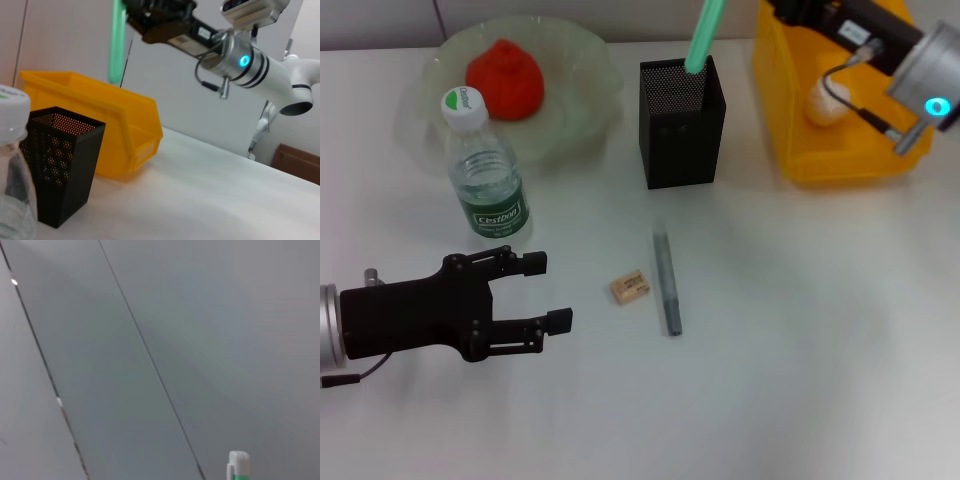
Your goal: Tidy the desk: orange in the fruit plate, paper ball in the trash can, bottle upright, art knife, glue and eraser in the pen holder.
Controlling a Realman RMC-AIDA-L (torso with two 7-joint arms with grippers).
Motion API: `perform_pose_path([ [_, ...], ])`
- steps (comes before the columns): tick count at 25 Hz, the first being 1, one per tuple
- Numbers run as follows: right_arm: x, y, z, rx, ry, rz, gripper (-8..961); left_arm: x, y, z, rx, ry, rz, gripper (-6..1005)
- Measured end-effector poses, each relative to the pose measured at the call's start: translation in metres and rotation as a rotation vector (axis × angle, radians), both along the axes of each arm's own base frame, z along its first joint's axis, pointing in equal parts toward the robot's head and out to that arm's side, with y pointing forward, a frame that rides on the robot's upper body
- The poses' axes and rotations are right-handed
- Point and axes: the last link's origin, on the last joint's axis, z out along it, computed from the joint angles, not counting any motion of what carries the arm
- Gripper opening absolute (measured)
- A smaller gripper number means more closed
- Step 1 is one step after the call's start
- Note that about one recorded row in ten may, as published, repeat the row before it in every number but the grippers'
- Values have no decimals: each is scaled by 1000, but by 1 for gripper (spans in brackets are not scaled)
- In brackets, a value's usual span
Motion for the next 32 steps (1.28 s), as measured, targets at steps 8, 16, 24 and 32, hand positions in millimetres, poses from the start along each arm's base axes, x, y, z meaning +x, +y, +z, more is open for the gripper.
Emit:
perform_pose_path([
  [8,7,-1,-19,25,-54,-37,210,0,-2,1,-1,-17,7,845],
  [16,21,-12,-14,31,-23,-56,358,3,-2,1,-6,-24,0,845],
  [24,29,-25,3,18,0,-11,733,4,-1,0,-13,-23,-4,844],
  [32,25,-42,13,-46,-81,123,771,5,-3,0,-24,-28,-12,844],
])
